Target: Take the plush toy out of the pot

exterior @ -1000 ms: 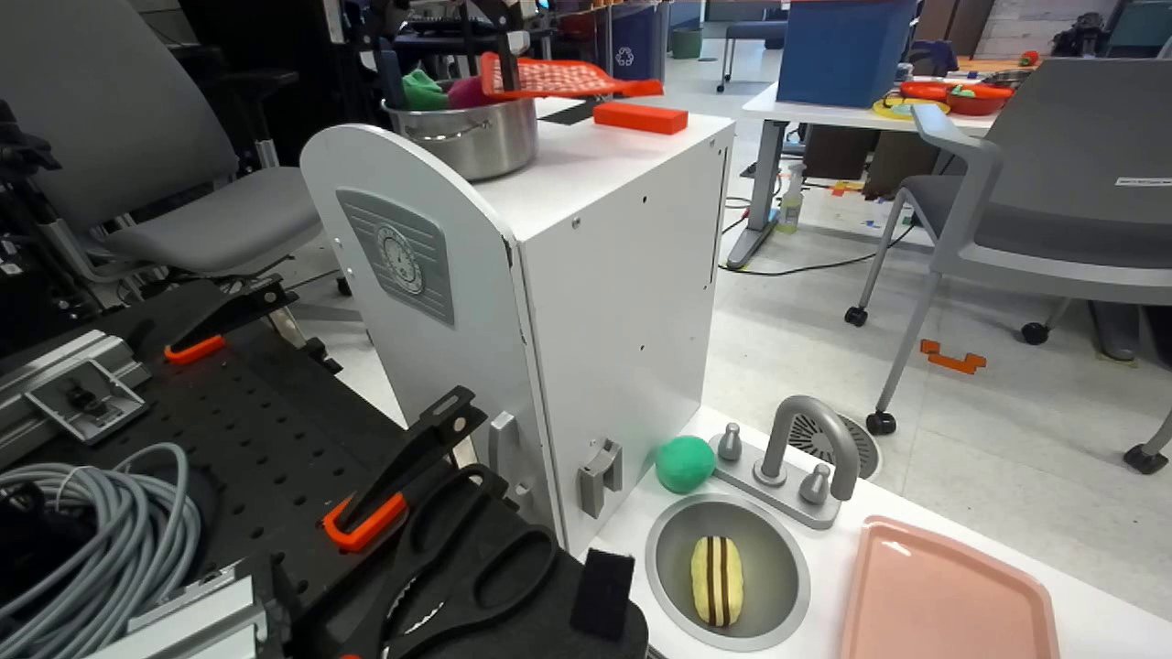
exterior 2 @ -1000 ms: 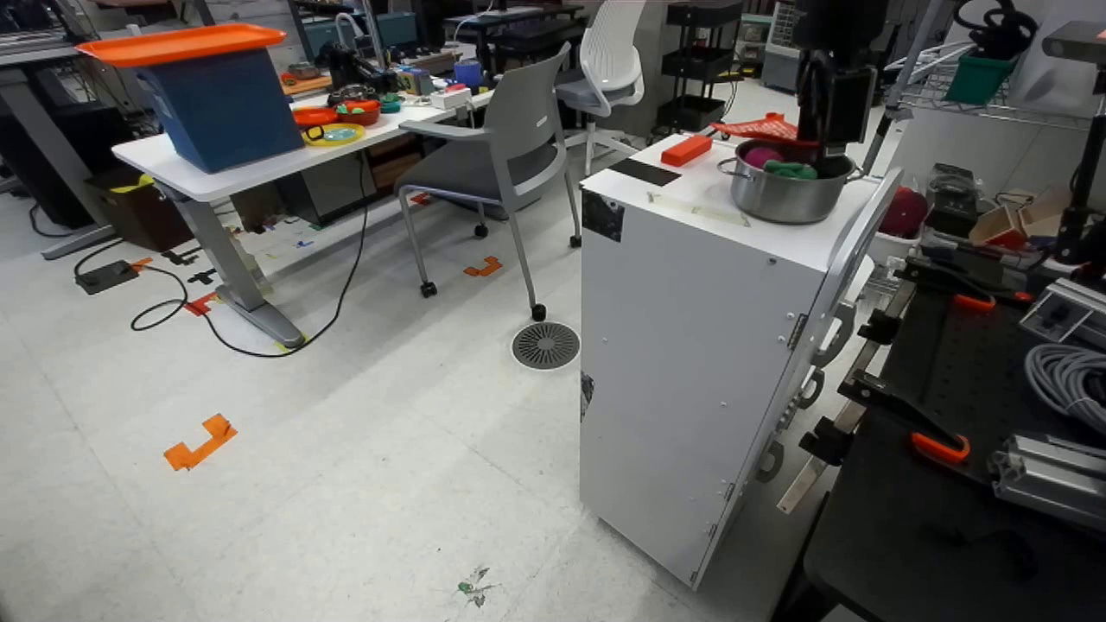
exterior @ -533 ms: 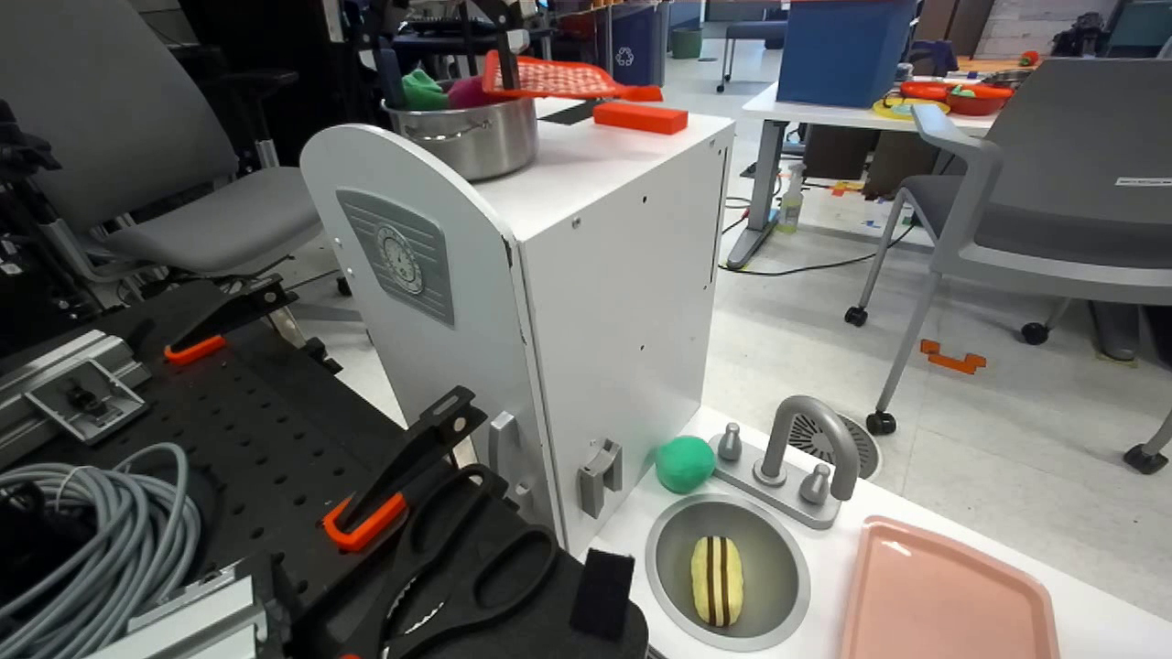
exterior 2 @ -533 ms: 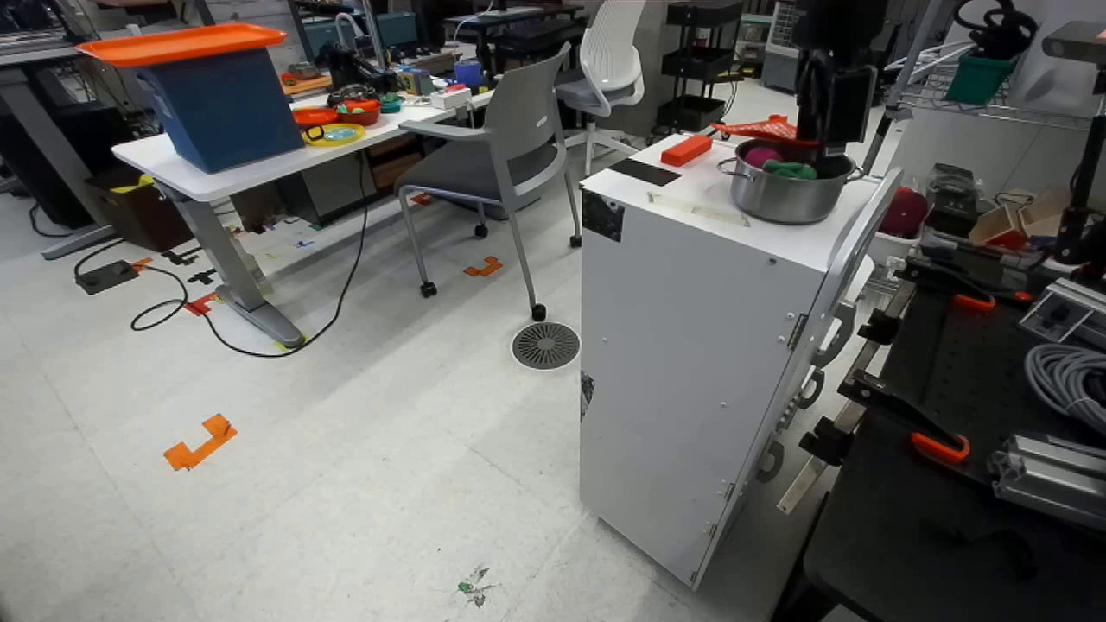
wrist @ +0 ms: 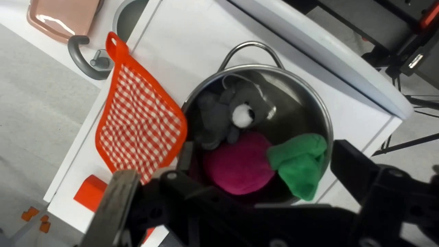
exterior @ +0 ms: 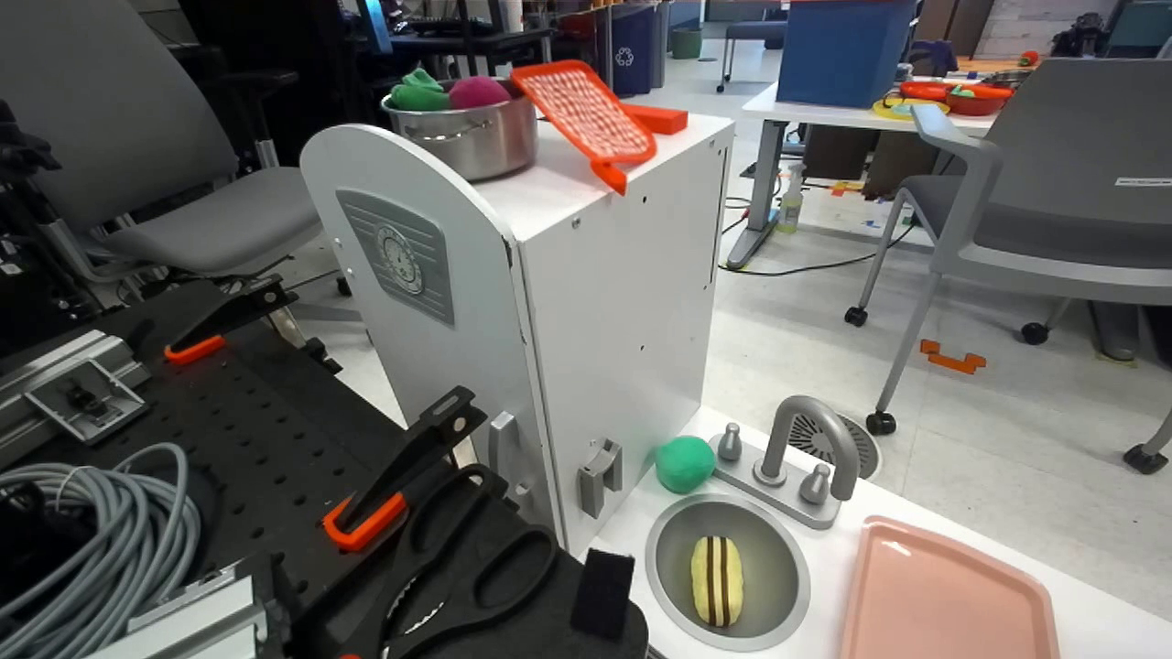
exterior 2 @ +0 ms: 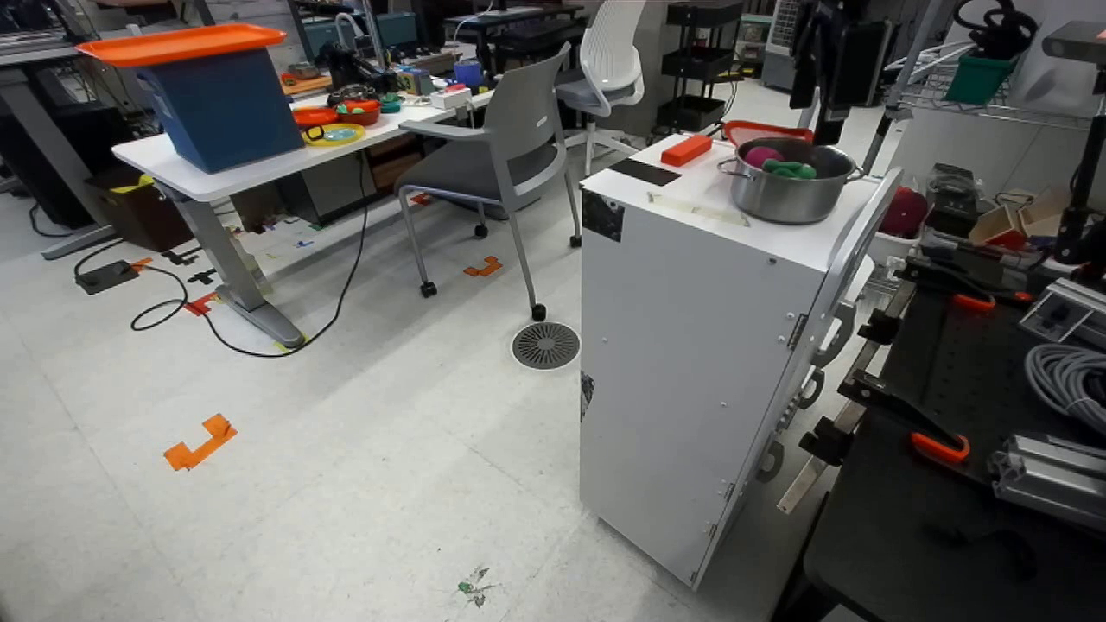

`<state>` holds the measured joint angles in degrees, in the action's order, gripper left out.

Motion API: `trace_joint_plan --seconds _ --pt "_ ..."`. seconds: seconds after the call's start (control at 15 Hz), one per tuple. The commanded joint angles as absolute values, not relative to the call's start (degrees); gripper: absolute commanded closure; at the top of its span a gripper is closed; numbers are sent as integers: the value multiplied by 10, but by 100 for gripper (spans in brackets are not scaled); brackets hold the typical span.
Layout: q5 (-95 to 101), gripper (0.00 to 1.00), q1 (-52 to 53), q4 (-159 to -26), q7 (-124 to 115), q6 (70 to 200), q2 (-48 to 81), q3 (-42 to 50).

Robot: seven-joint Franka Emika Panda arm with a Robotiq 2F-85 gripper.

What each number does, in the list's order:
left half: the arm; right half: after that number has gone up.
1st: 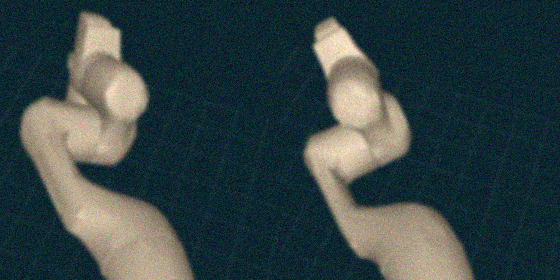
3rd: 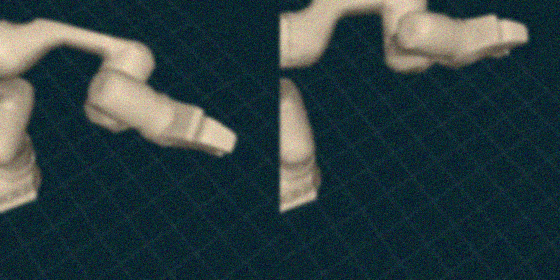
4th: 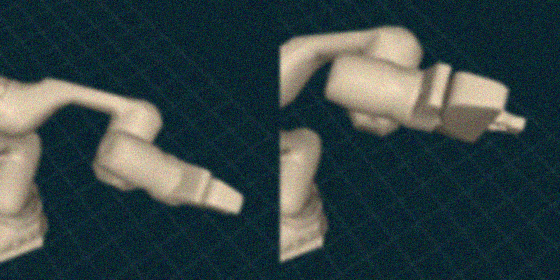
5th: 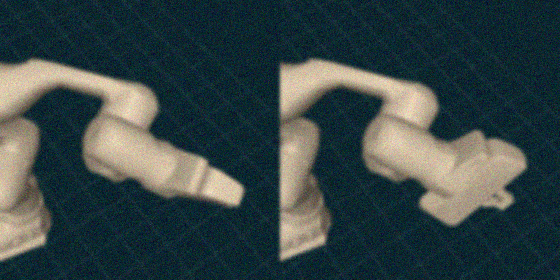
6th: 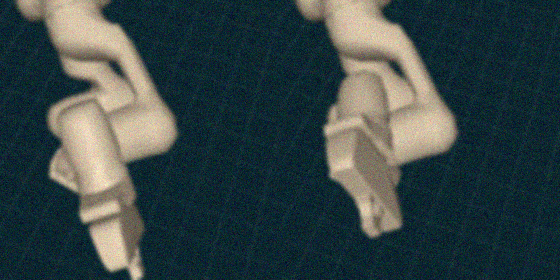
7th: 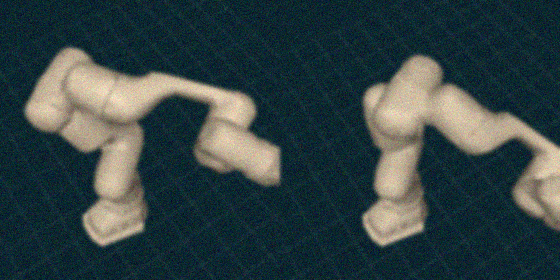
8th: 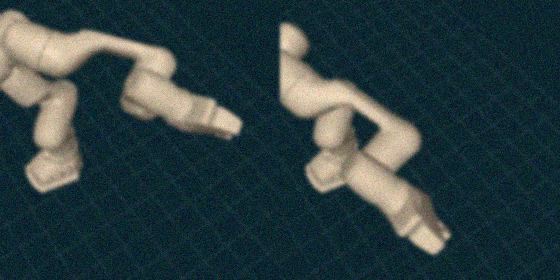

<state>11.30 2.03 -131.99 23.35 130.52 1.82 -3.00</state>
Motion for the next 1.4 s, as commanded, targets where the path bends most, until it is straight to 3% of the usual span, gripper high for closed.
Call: trace_joint_plan --seconds 0.0,0.6,1.33 --pt "97 0 21 -1327 252 1305 -6 -30" --pt "75 0 21 -1317 378 1313 13 -29" --pt "145 0 21 -1291 370 1326 54 -31"
